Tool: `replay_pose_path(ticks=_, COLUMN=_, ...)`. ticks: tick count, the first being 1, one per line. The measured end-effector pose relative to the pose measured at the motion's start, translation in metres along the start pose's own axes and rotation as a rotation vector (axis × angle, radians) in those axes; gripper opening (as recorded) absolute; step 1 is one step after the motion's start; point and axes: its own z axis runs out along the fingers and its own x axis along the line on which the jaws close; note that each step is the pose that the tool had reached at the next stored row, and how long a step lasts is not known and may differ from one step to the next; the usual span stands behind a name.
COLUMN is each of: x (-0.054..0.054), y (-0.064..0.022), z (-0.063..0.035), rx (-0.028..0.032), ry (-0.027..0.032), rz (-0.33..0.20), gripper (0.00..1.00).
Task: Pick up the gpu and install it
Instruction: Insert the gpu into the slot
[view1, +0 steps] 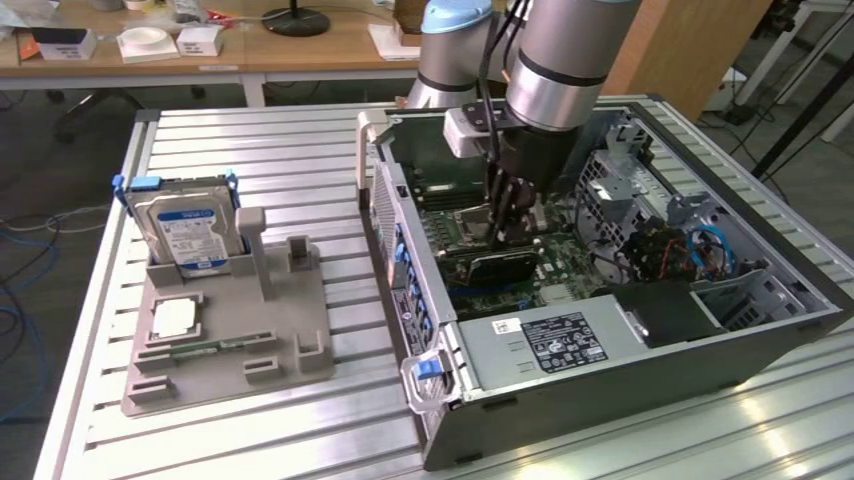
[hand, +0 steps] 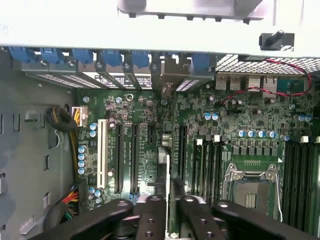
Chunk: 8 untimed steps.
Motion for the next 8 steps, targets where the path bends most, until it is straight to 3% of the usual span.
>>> replay_pose_path(ticks=3, x=0.0, y=0.0, z=0.0, rx=-0.0001, ry=0.0001, rz=0.0, gripper=0.11)
replay_pose_path(ticks=8, x=0.0, y=0.0, z=0.0, rx=-0.0001, ry=0.0001, rz=0.0, gripper=0.11)
